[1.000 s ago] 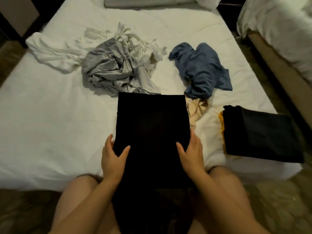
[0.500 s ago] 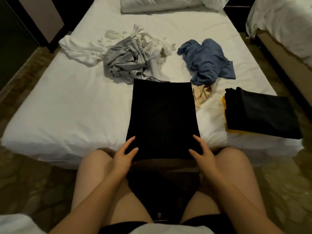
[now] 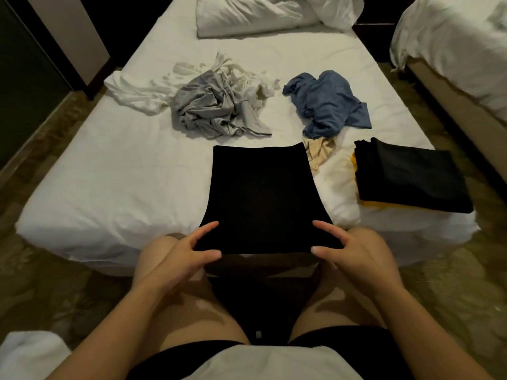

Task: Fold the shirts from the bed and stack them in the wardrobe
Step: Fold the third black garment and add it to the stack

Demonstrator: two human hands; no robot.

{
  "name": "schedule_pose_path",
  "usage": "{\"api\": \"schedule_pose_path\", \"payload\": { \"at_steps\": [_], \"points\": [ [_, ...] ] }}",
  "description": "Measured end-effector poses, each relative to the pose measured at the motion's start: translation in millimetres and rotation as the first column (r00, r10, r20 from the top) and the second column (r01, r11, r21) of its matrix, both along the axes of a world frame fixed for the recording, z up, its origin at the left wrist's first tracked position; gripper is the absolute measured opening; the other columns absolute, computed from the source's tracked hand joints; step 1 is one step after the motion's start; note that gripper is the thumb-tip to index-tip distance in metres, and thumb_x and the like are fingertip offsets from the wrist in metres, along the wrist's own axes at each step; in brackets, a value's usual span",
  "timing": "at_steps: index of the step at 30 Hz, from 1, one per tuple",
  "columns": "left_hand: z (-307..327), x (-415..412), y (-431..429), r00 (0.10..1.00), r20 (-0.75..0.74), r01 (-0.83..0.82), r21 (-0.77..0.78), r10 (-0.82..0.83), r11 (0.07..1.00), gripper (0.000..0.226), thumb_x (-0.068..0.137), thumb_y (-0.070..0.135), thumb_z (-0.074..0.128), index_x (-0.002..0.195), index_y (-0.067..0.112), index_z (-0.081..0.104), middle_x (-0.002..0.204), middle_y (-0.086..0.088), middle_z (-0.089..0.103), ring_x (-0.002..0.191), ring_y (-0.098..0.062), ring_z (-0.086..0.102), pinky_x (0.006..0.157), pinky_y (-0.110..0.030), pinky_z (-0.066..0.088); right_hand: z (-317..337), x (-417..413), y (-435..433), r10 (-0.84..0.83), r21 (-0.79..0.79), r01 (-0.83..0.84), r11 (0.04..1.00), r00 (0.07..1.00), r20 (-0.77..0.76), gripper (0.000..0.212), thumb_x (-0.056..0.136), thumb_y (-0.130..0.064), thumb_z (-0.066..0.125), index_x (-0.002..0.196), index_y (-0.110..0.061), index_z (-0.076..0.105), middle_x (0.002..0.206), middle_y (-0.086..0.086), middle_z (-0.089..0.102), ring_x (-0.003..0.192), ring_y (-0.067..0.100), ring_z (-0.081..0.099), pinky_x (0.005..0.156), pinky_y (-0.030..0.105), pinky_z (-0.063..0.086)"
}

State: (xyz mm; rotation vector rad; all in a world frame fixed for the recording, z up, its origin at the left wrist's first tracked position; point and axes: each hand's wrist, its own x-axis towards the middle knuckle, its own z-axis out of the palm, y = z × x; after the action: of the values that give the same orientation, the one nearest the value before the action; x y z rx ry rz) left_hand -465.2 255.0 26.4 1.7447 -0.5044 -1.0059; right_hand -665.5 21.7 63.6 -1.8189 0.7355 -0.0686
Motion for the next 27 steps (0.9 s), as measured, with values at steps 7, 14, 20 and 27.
{"api": "schedule_pose_path", "payload": {
  "at_steps": [7, 14, 20, 27],
  "points": [
    [11.2, 12.9, 21.4, 0.926, 0.324, 0.142, 0.181, -0.195, 0.973, 0.079, 0.067, 0.032, 0.072, 0.128, 0.066, 0.033, 0.125, 0.003, 0.06, 0.113, -0.01, 0.057, 0.095, -0.038, 0.05, -27.9, -16.2, -27.4, 0.066, -0.594, -0.206, 0.778, 0.966, -0.249, 0.056, 0.071, -0.05, 0.067, 0.11, -0.072, 0.034, 0.076, -0.017, 0.063, 0.071, 0.003, 0.058, 0.057, 0.029, 0.052],
    [-4.1, 8.2, 17.5, 0.878, 0.479, -0.045, 0.116, -0.016, 0.992, 0.059, 0.073, 0.024, 0.075, 0.107, 0.067, 0.053, 0.102, 0.022, 0.067, 0.102, -0.002, 0.06, 0.088, -0.032, 0.052, -22.4, -6.4, -3.0, -0.186, -0.212, 0.233, 0.949, 0.958, 0.221, 0.024, 0.085, 0.01, 0.056, 0.1, -0.008, 0.062, 0.084, -0.005, 0.057, 0.072, -0.022, 0.052, 0.061, -0.001, 0.038],
    [-3.4, 3.8, 5.2, 0.822, 0.549, -0.166, -0.019, 0.149, 0.986, 0.065, 0.079, -0.015, 0.059, 0.091, 0.048, 0.065, 0.077, 0.042, 0.061, 0.081, 0.018, 0.058, 0.07, -0.002, 0.044, -36.9, 7.7, -2.2, -0.267, -0.224, 0.361, 0.905, 0.894, 0.361, 0.02, 0.084, 0.0, 0.062, 0.092, -0.019, 0.061, 0.106, -0.009, 0.056, 0.097, -0.004, 0.052, 0.081, 0.001, 0.038],
    [-12.4, -0.8, -19.6, 0.783, 0.518, -0.278, -0.202, 0.344, 0.939, 0.037, 0.086, -0.001, 0.06, 0.086, 0.035, 0.053, 0.1, 0.011, 0.044, 0.091, -0.016, 0.05, 0.077, -0.003, 0.04, -59.4, 21.3, -2.2, -0.398, -0.16, 0.494, 0.855, 0.822, 0.408, 0.014, 0.088, -0.012, 0.062, 0.09, -0.026, 0.063, 0.083, -0.004, 0.066, 0.08, 0.005, 0.06, 0.069, 0.019, 0.045]
  ]
}}
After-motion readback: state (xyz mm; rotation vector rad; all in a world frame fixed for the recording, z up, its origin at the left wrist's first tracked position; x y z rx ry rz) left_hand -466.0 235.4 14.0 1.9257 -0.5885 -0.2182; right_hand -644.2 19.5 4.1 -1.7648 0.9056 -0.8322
